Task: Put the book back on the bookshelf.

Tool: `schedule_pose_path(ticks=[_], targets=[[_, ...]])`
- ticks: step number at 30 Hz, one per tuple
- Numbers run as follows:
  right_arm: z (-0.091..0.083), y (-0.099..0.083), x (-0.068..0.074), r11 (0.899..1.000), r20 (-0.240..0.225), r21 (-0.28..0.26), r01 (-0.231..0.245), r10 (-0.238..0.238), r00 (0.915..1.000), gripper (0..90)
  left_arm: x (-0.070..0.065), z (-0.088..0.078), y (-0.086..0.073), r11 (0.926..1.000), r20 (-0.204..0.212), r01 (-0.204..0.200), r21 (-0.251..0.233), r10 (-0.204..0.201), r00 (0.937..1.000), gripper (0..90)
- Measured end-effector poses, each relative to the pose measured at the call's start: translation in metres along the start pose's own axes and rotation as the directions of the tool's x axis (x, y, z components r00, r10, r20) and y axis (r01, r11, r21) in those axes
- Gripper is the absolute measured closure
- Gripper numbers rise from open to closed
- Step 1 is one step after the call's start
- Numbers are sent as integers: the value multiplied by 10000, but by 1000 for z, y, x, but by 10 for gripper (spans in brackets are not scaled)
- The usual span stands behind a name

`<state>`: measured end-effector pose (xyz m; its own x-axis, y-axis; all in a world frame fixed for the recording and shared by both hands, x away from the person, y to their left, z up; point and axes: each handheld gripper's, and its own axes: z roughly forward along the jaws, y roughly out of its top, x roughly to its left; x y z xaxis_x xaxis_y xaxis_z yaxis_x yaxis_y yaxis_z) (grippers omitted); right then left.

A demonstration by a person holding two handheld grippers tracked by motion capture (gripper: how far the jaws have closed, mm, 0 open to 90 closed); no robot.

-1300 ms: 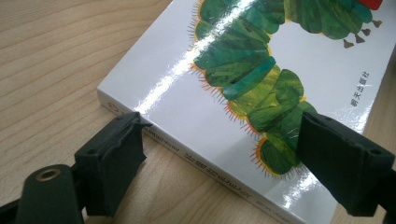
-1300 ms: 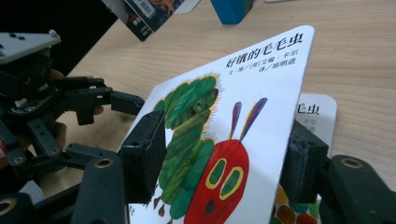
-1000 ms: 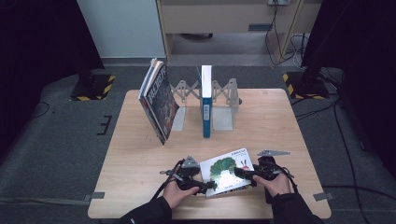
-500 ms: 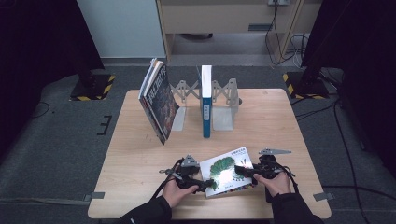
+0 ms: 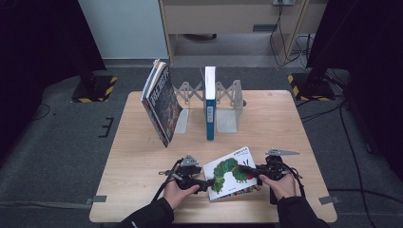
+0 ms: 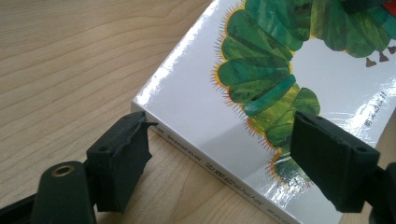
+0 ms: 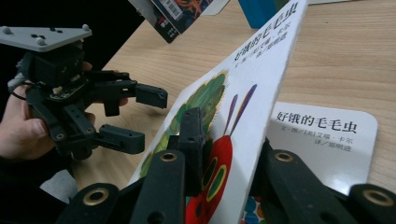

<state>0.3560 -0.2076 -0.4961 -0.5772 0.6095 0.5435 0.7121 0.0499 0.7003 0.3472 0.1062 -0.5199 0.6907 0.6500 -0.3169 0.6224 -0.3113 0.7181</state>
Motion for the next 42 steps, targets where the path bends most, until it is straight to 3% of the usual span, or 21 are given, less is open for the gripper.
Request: schedule_pose_path(ticks=[6,23,27,31,34,38,42], targets=[[-2,3,4,9998,-211,-180,52,-56,9998,805,1,-2,1,9999,62,69,-110,-68,10000,192],[-9,11,14,9912,-654,-864,1000,-1058,9922,845,1,5,-1,9995,353,298,37,-300,9989,164],[-10,11,14,9900,-703,-943,1047,-1116,9913,847,4,11,-2,9971,854,756,-43,-749,9935,142],[-11,11,14,9901,-765,-955,1029,-1103,9909,847,9,16,-1,9966,1326,819,-107,-797,9880,103],[-11,11,12,9904,-721,-934,1020,-1089,9914,845,11,19,-1,9960,1547,875,-172,-838,9844,80],[-11,10,10,9911,-545,-887,995,-1046,9930,831,10,20,-1,9966,1474,809,-180,-774,9860,86],[-9,6,7,9908,101,-699,1162,-1158,9932,751,10,20,-1,9975,1340,683,-162,-655,9888,107]])
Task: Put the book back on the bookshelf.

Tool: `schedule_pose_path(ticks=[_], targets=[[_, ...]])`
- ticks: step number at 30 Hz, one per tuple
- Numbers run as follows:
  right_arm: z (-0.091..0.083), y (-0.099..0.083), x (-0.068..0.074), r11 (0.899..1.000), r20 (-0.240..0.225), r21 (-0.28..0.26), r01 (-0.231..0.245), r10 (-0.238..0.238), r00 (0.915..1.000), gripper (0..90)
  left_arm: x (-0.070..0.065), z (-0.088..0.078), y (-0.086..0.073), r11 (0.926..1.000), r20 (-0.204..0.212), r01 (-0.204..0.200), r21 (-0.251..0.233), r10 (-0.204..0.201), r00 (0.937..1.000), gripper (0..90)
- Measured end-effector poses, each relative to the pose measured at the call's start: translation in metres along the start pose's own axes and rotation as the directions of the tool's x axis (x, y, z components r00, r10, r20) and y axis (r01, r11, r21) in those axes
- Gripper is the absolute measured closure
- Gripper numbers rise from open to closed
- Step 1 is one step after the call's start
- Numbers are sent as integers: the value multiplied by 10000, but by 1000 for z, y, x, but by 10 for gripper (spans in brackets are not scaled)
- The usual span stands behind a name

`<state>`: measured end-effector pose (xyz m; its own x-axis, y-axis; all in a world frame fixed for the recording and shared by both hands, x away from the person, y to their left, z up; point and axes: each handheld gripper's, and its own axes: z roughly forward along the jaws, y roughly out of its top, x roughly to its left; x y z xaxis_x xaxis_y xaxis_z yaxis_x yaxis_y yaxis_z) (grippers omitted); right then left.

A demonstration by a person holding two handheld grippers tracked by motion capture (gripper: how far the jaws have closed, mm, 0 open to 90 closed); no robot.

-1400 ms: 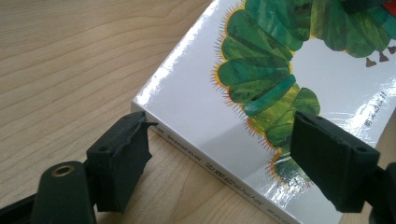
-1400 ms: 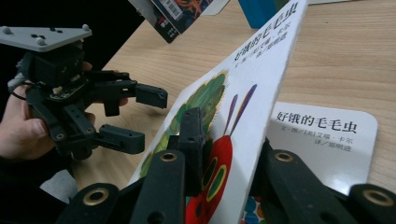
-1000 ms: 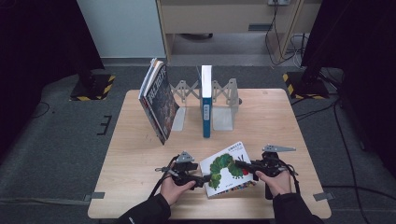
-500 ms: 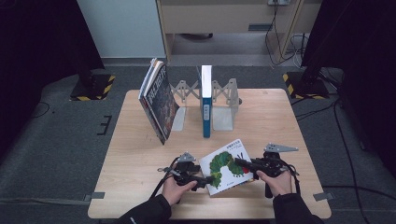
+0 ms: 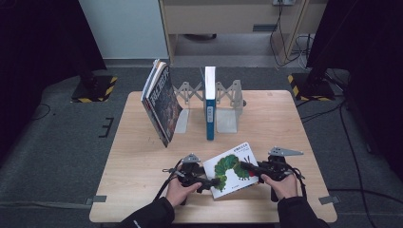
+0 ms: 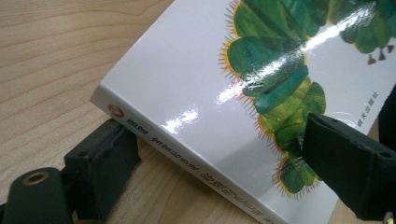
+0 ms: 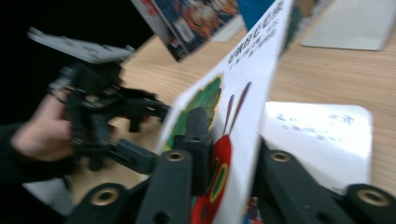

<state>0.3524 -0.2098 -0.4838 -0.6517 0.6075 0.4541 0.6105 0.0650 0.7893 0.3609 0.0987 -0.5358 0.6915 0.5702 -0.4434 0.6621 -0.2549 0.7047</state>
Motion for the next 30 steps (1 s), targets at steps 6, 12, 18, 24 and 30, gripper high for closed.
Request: schedule_pose_path(ticks=[6,12,18,24,30], targets=[[9,-8,-2,9951,1128,772,611,-696,9912,555,0,0,0,10000,-147,-92,19,93,9998,142],[17,-14,-4,9897,1528,1165,829,-1004,9831,443,1,0,0,10000,-47,-14,-16,14,10000,139],[20,-17,-8,9900,1584,1288,574,-777,9843,438,2,0,1,9999,93,122,6,-122,9999,140],[25,-20,-8,9898,1225,1362,417,-586,9907,432,1,1,2,10000,99,0,63,-1,10000,171],[26,-20,-7,9893,1072,1403,394,-548,9927,396,0,0,1,10000,6,6,93,-6,10000,194]])
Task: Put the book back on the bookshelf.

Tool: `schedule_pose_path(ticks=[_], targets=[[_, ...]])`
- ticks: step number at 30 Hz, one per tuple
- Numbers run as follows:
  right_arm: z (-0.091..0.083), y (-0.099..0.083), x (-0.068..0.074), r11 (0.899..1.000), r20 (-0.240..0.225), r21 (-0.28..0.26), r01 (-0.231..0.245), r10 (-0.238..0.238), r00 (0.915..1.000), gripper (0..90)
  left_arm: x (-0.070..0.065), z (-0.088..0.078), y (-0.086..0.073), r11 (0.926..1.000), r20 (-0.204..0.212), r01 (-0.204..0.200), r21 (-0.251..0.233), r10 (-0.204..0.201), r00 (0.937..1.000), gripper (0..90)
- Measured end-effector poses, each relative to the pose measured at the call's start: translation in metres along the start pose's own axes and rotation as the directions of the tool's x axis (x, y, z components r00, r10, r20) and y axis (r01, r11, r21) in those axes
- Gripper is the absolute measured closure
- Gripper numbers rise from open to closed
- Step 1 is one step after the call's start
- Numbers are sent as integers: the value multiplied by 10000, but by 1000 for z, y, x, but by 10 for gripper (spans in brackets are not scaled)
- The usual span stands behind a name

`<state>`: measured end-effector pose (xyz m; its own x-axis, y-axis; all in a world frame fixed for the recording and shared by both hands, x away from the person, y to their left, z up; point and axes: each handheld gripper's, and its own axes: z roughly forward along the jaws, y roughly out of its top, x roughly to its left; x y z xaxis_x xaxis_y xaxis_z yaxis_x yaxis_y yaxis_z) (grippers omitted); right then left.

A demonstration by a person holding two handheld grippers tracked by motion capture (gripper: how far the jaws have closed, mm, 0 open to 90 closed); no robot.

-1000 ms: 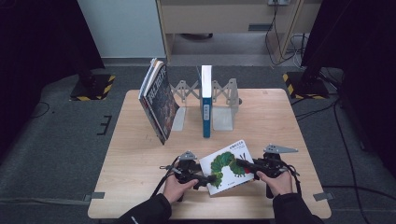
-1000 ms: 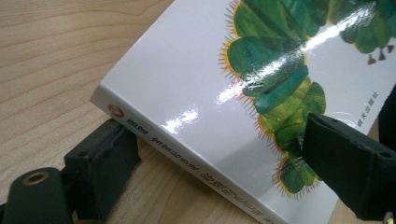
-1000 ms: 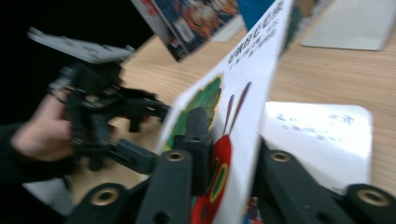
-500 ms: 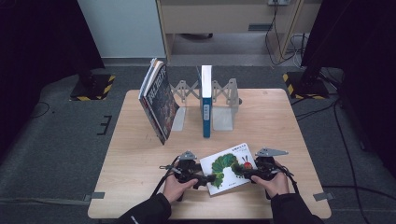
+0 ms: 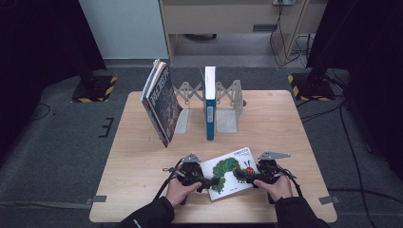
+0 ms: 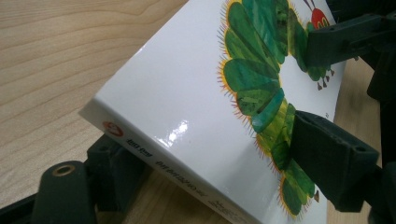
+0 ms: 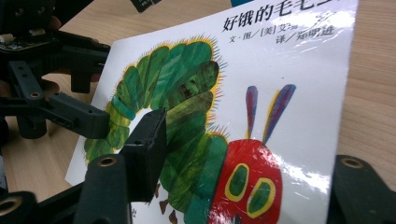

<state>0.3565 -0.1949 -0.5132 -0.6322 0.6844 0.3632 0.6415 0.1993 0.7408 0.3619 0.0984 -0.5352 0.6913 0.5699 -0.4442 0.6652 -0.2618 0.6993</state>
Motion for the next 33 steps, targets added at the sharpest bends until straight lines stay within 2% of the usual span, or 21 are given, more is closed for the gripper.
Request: schedule_pose_path(ticks=[7,8,10,17,20,23,28,33], targets=[[0,1,1,9995,236,21,307,-307,9992,337,0,-1,-1,10000,-9,-83,-53,83,10000,210],[-2,2,-1,9996,402,-5,267,-267,9988,309,-1,-1,-1,9999,-47,-137,-53,137,9999,218],[-6,2,-6,9997,711,-142,177,-167,9973,311,0,-2,-1,9996,-111,-258,-83,257,9996,240],[-8,1,-12,9998,1126,-184,37,-16,9936,304,0,-2,-2,9998,-153,-187,-71,186,9997,266],[-9,-1,-16,9999,1405,20,-122,118,9900,305,0,-2,-2,9998,-156,-169,-75,168,9997,267],[-7,-4,-19,9992,1432,325,-251,202,9895,309,0,-2,-2,9999,-131,-137,-69,137,9998,272],[-1,-7,-16,9975,1195,614,-347,272,9925,309,-1,-4,-1,9999,-56,-104,-100,104,9999,305],[-2,-6,-15,9973,1151,558,-480,413,9925,316,-3,-7,0,9997,-46,-163,-184,162,9999,326]])
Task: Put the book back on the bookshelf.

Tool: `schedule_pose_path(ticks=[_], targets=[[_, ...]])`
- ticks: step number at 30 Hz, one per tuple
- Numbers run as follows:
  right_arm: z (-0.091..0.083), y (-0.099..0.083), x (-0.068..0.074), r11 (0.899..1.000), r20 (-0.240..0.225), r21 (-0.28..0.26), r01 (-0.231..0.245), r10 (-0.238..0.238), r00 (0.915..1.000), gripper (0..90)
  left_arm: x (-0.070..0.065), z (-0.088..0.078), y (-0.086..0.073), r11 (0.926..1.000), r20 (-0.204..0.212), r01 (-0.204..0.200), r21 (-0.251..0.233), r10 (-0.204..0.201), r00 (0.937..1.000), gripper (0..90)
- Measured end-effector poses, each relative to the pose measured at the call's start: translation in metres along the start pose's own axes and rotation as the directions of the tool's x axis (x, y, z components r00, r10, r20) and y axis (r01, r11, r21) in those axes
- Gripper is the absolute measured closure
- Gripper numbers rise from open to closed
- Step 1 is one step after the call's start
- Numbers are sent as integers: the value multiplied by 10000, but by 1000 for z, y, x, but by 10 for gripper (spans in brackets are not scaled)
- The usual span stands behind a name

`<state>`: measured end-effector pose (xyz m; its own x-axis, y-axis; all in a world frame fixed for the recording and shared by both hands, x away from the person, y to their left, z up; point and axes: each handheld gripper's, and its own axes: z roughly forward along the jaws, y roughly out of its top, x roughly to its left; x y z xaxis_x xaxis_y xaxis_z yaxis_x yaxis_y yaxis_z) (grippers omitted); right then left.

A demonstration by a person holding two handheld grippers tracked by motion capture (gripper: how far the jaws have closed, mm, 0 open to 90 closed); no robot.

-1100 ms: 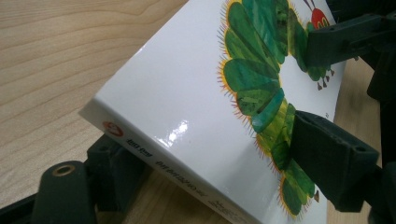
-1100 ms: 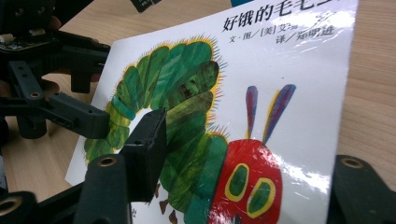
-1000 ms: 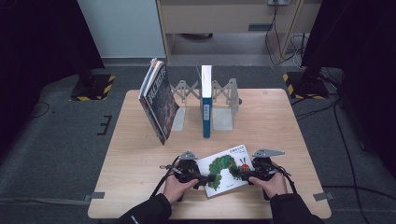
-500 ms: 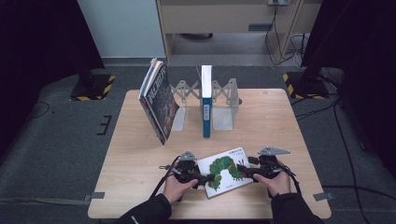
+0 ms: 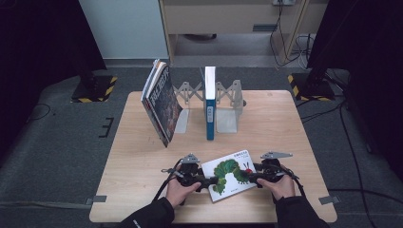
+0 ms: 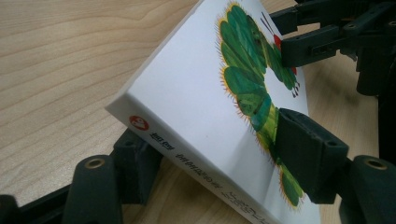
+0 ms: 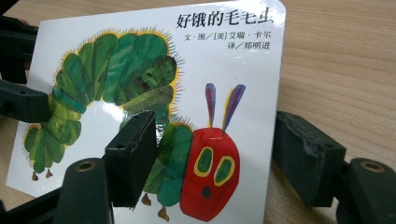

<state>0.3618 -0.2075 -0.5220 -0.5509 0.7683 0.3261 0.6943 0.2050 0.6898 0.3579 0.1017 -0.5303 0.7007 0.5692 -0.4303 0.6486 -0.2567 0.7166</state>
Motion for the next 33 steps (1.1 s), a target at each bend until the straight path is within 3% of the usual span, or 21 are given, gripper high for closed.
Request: schedule_pose_path(ticks=[5,8,11,16,25,33], targets=[[-2,2,0,9999,-103,-135,73,-75,9999,328,-3,-1,1,9999,128,-155,-68,156,9998,359],[-2,2,1,9995,-197,-297,105,-111,9997,359,-9,1,0,9994,540,-330,-67,334,9980,401],[-3,5,3,9988,-342,-461,151,-167,9993,354,-14,1,0,9985,510,-534,-100,538,9972,405],[-4,5,3,9984,-386,-516,219,-239,9990,355,-15,-1,1,9987,538,-504,-110,509,9973,425],[-7,7,2,9961,-476,-791,396,-434,9979,355,-18,-8,6,9987,828,-443,-255,463,9955,556],[-9,9,2,9928,-536,-1121,418,-480,9974,352,-25,-14,11,9981,759,-549,-264,568,9955,640]])
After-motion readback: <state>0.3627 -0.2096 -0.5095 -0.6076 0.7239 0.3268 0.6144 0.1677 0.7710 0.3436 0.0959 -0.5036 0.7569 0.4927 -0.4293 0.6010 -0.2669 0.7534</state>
